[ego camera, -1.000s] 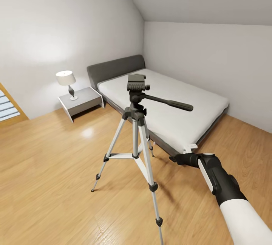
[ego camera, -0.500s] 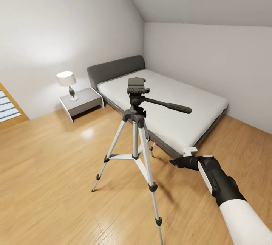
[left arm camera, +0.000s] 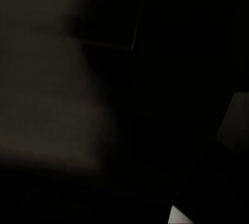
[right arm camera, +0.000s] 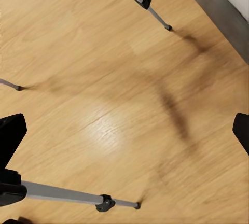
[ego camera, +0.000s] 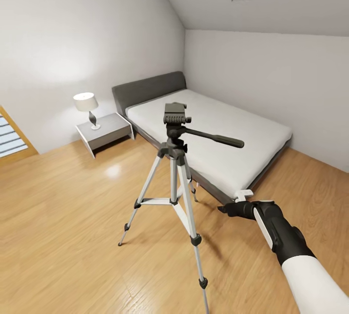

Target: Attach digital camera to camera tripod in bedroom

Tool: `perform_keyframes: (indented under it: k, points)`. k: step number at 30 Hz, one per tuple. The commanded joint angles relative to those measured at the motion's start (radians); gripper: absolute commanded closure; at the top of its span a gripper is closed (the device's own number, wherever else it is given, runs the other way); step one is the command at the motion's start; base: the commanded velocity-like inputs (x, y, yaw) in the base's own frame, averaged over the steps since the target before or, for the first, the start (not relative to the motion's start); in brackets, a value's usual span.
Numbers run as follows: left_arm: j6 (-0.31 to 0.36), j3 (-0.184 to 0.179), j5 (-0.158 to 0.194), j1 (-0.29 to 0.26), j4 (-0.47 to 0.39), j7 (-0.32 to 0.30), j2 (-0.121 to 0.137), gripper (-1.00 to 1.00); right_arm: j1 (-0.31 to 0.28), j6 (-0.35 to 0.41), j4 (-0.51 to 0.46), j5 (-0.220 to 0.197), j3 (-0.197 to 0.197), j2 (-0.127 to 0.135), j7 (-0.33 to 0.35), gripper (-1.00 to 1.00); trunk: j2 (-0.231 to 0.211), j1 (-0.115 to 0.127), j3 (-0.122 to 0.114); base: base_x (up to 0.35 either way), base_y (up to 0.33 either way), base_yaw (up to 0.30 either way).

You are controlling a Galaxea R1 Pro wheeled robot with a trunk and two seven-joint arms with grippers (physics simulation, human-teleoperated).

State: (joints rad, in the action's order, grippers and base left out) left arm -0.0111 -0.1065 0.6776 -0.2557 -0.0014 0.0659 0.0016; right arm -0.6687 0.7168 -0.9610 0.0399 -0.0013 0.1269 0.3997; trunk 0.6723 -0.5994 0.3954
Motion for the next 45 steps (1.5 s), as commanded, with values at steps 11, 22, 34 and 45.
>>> perform_keyframes:
  k: [11,22,34,45]
  points:
    - [-0.001,-0.009,0.005,0.000,0.000,0.002,0.000,1.00,0.000,0.004,-0.001,0.003,0.000,0.000,0.007,-1.00,-0.076,0.042,-0.033,0.000,0.000,0.000]
    - [-0.001,-0.009,0.005,0.000,0.000,0.002,0.000,1.00,0.000,0.006,-0.001,0.002,-0.002,0.000,0.007,-1.00,-0.153,0.084,-0.068,0.000,0.000,0.000]
    - [-0.001,-0.009,0.005,0.000,0.000,0.002,0.000,1.00,0.000,0.006,-0.001,0.002,-0.001,0.000,0.007,-1.00,-0.237,0.130,-0.105,0.000,0.000,0.000]
    - [-0.001,-0.009,0.005,0.000,0.000,0.002,0.000,1.00,-0.001,0.006,-0.001,0.002,-0.002,0.000,0.007,-1.00,-0.272,0.149,-0.121,0.000,0.000,0.000]
